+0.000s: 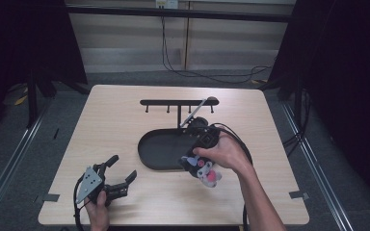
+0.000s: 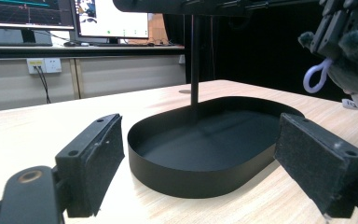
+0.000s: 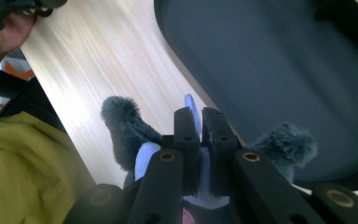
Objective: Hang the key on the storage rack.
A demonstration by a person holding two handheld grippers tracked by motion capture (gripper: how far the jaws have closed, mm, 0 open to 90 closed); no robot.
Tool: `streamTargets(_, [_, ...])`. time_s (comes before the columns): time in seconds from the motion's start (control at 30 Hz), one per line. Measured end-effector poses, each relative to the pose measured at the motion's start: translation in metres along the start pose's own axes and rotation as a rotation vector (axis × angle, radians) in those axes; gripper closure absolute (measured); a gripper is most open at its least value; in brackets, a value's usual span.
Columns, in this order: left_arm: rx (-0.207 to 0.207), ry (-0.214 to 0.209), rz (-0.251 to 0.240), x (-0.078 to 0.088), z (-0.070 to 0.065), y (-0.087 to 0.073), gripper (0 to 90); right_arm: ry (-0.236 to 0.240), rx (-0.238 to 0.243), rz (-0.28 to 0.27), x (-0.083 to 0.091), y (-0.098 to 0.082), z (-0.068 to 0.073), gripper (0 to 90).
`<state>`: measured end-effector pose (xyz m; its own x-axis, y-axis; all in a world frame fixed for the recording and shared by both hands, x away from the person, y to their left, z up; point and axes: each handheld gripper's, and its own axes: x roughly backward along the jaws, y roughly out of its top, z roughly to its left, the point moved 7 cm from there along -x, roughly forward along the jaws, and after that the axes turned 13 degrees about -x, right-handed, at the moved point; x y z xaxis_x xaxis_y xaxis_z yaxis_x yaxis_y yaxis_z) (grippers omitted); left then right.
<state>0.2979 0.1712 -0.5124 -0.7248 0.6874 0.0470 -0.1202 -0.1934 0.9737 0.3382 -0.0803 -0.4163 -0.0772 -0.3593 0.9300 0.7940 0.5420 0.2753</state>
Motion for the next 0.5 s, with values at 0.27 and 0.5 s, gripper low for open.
streamTargets(0.27, [0.000, 0.000, 0.000, 0.000, 0.000, 0.000, 15.4, -0.004, -0.021, -0.045, 0.015, 0.007, -0.005, 85.1])
streamTargets(0.5, [0.003, 0.000, -0.002, 0.000, 0.000, 0.000, 15.4, -0.004, -0.039, -0.084, 0.026, 0.010, -0.008, 85.1])
